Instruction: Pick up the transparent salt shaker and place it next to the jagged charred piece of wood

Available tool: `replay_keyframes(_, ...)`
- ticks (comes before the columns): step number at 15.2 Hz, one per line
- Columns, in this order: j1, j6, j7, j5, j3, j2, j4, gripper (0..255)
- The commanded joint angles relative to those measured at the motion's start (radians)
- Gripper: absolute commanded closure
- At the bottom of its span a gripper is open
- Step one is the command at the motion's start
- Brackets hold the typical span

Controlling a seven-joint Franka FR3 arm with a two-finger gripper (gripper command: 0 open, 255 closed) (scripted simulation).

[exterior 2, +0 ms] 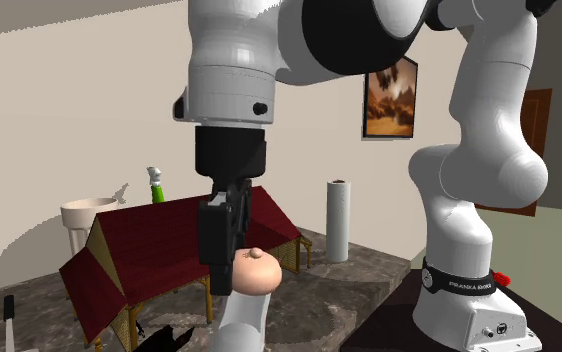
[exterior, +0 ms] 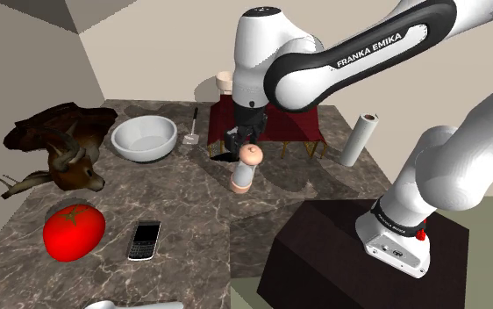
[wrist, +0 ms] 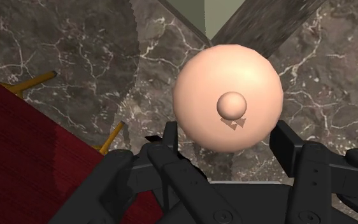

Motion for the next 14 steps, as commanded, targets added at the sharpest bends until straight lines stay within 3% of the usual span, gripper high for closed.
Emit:
replay_keyframes(1, 0.0, 0.003, 0.0, 0.0, 0.0, 0.0, -0.002, 255)
replay_keyframes(5, 0.0, 0.003, 0.0, 0.0, 0.0, 0.0, -0.002, 255)
replay_keyframes(6, 0.0, 0.003, 0.0, 0.0, 0.0, 0.0, -0.002, 0)
replay_keyframes(11, 0.0, 0.003, 0.0, 0.0, 0.0, 0.0, -0.002, 0)
replay_keyframes(14, 0.003, -0.103, -0.012, 0.014, -0.008, -0.048, 0.057, 0)
